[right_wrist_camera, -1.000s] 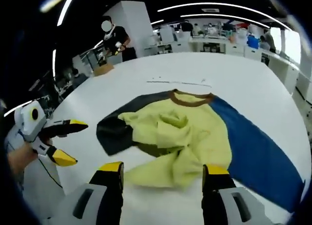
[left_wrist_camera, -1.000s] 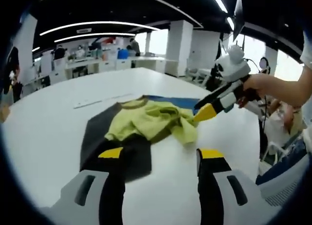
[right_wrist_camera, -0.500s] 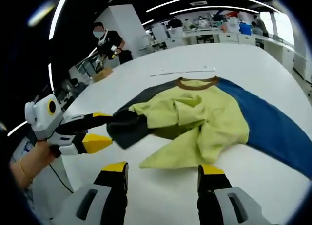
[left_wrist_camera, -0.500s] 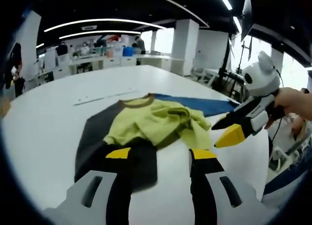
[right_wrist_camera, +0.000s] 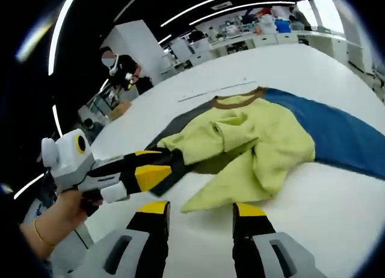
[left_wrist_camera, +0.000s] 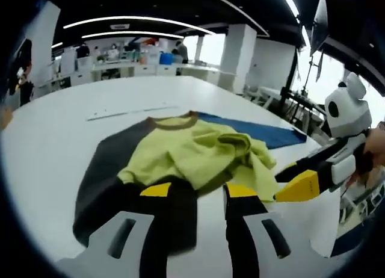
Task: Fold the garment on the visible template until the final outline fits inside the template.
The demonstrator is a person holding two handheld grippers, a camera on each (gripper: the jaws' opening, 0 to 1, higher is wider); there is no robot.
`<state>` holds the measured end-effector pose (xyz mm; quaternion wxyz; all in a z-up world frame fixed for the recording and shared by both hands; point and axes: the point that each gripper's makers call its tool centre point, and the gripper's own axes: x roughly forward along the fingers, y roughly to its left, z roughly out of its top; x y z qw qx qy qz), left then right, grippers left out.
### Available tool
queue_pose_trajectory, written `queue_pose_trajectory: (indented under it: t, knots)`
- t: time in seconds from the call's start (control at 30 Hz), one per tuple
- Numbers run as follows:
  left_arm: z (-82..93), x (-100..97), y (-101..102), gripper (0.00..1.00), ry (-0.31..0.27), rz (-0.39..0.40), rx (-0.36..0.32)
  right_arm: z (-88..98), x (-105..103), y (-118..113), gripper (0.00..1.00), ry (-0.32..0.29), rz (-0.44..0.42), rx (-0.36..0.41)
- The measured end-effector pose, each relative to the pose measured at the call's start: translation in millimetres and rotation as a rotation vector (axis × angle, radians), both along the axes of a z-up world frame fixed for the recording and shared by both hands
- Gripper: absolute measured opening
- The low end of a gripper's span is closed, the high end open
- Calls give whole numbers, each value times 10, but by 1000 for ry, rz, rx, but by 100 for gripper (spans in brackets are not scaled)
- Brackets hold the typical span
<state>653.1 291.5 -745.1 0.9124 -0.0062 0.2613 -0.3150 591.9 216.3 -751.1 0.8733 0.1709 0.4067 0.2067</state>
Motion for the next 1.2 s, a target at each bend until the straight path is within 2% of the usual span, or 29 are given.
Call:
queue_pose_trajectory:
  t: [0.07, 0.27, 0.33, 0.47, 0.63, 0.77, 0.93, 1.2]
  knots:
    - [-34, 28, -29, 26, 16, 11, -7, -9, 3, 15, 35, 17, -40, 24]
    - [-99, 87, -78, 19, 46, 38, -30, -54, -6, 66, 29, 53, -88, 54]
    - [-116, 100, -93, 17, 70, 51, -61, -65, -11, 84, 28, 56, -92, 55]
    - [-165, 138, -77, 15, 88, 70, -64, -72, -19, 112, 26, 61, -109, 60]
    - [-228, 166, -103, 12, 116, 80, -78, -102, 58, 52, 19, 67, -169, 57]
    - [-276, 165, -125, 7, 127, 75, -67, -146, 66, 29, 12, 76, -184, 47]
    - [-283, 155, -122, 1, 122, 63, -48, -156, 73, 15, 0, 66, -168, 21]
    - [-131, 115, -105, 1, 73, 42, -24, -109, 45, -27, 0, 47, -126, -15]
